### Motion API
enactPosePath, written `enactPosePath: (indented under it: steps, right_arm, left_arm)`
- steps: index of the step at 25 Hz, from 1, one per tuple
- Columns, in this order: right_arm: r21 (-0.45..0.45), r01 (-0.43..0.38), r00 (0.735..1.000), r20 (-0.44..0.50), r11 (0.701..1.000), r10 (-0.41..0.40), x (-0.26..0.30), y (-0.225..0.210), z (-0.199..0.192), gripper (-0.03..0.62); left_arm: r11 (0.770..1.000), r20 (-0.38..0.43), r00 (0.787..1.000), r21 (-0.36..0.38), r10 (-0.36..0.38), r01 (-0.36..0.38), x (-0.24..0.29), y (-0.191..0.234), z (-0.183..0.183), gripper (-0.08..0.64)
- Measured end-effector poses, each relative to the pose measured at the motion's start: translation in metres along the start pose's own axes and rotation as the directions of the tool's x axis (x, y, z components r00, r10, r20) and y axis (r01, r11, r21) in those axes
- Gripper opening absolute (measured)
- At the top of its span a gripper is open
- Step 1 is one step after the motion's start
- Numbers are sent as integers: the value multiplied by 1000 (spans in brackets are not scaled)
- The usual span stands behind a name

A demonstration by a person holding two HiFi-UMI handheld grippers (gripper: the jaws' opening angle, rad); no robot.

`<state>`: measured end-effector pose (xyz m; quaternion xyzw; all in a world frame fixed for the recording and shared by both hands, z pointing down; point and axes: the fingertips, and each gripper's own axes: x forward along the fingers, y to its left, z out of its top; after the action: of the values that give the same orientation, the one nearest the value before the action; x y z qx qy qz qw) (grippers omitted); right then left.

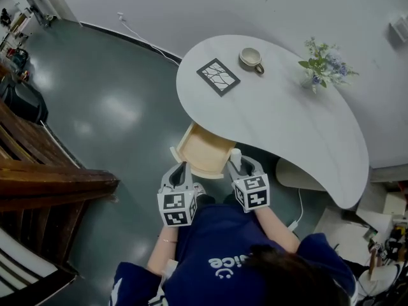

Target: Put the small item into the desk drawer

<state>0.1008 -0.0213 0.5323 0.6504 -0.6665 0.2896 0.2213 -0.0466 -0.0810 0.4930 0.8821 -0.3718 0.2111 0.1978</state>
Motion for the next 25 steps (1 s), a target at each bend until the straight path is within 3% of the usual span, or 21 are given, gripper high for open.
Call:
enactPosePath:
  steps: [12,25]
  right_arm:
    - [0,9,1000,-24,1000,-9,16,10,9,152]
    - [-63,-90,995,-58,994,86,40,7,34,153]
  left_arm:
    - [999,-20,999,11,-45,46,12,10,6,3]
    - [999,-26,1000,-37,17,-18,36,17,19,3]
